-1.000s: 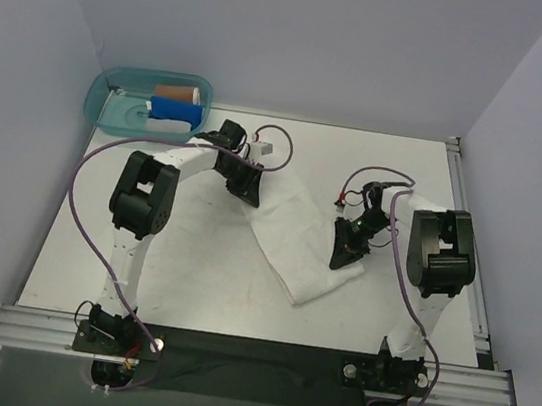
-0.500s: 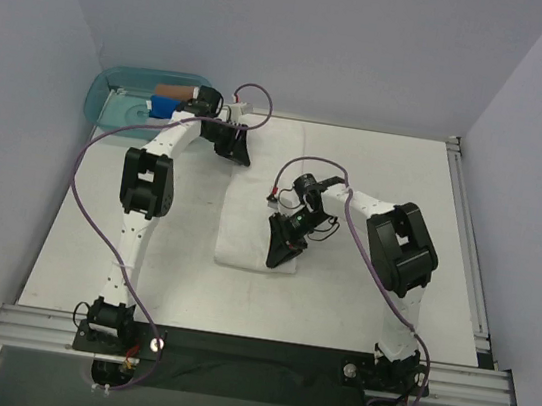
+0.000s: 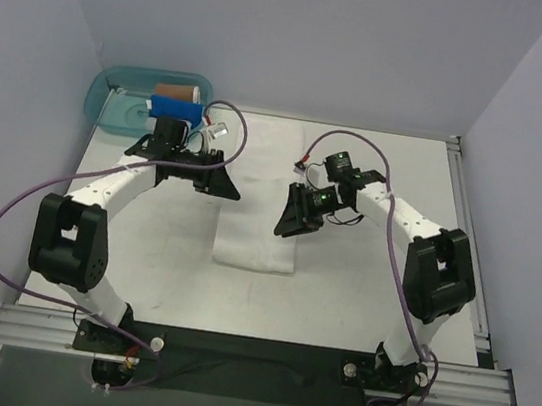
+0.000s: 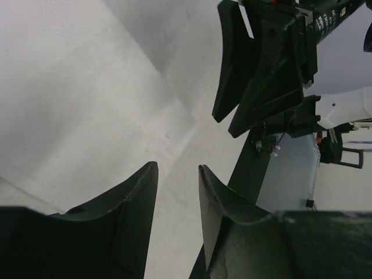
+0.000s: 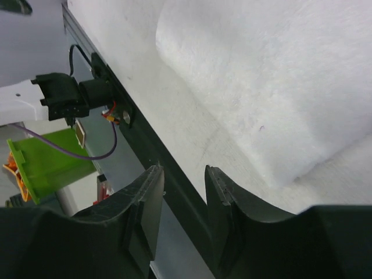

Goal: Roll the towels
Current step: Fold the towel

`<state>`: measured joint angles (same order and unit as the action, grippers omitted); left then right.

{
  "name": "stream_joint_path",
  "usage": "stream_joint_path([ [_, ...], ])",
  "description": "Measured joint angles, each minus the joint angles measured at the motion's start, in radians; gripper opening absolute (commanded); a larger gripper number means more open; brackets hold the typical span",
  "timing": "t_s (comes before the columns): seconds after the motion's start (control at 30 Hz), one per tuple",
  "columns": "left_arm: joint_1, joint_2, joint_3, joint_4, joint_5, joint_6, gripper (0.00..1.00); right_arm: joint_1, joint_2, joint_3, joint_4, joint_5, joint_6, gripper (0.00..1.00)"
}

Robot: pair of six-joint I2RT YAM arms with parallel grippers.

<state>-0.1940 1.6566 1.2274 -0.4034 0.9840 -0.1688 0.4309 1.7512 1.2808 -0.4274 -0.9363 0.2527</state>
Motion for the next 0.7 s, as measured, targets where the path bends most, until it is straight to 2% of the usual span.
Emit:
stream_joint_path([
  [0.1,-0.034,-0.037,-0.189,0.128,0.026,-0.069,0.34,0.051,0.066,-0.025,0.009,-0.009,0.008,0.27],
  [0.23,-0.089,0.054,-0.366,0.218,0.035,-0.143,0.26,0.058,0.173,-0.064,0.021,-0.012,0.007,0.24],
  [0.27,-0.097,0.078,-0.387,0.227,0.031,-0.151,0.22,0.055,0.194,-0.08,0.021,-0.008,0.005,0.24],
  [0.33,-0.101,0.124,-0.399,0.227,0.019,-0.153,0.2,0.052,0.217,-0.107,0.02,-0.001,0.001,0.24],
  [0.47,-0.088,0.183,-0.383,0.212,-0.004,-0.13,0.19,0.046,0.229,-0.122,0.017,0.008,-0.014,0.22],
  [0.57,-0.08,0.179,-0.362,0.172,-0.014,-0.089,0.27,0.047,0.229,-0.12,0.002,0.009,-0.04,0.2],
  [0.6,-0.08,0.165,-0.355,0.155,-0.022,-0.069,0.36,0.047,0.224,-0.118,-0.009,0.009,-0.049,0.22],
  [0.7,-0.091,0.049,-0.341,0.087,-0.077,0.014,0.53,0.047,0.179,-0.112,-0.044,0.012,-0.069,0.27],
])
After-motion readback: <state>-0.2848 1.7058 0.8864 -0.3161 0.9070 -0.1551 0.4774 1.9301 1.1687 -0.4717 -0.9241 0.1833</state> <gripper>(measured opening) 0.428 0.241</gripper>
